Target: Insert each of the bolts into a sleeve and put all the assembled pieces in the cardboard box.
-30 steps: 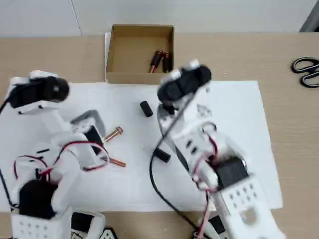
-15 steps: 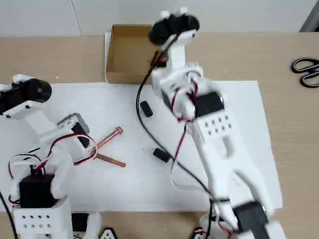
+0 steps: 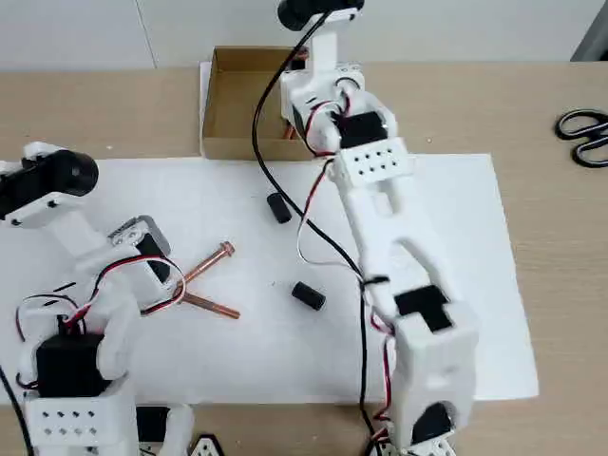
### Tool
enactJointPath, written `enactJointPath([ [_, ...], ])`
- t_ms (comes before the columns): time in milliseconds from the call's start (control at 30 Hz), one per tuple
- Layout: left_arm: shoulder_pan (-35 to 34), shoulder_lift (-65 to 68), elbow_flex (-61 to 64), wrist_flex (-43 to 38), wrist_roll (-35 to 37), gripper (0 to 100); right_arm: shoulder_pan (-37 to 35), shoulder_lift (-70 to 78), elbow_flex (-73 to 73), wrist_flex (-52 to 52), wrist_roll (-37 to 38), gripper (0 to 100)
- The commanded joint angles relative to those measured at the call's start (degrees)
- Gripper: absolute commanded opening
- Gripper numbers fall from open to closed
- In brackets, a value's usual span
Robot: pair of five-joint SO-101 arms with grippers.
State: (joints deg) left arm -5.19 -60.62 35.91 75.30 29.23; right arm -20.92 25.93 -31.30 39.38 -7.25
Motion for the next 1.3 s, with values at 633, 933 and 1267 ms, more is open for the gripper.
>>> enactJointPath([
  [633, -0.44, -0.44, -0.04, 2.29, -0.35, 1, 1.45, 37.67, -37.10, -3.38, 1.49, 0.4],
  [933, -0.44, -0.44, -0.04, 2.29, -0.26, 1, 0.75, 37.67, -40.26, 6.99, 5.19, 16.2],
  [1267, -0.44, -0.44, 0.04, 2.29, -0.18, 1, 0.75, 37.67, -52.84, 16.57, 4.92, 17.6],
])
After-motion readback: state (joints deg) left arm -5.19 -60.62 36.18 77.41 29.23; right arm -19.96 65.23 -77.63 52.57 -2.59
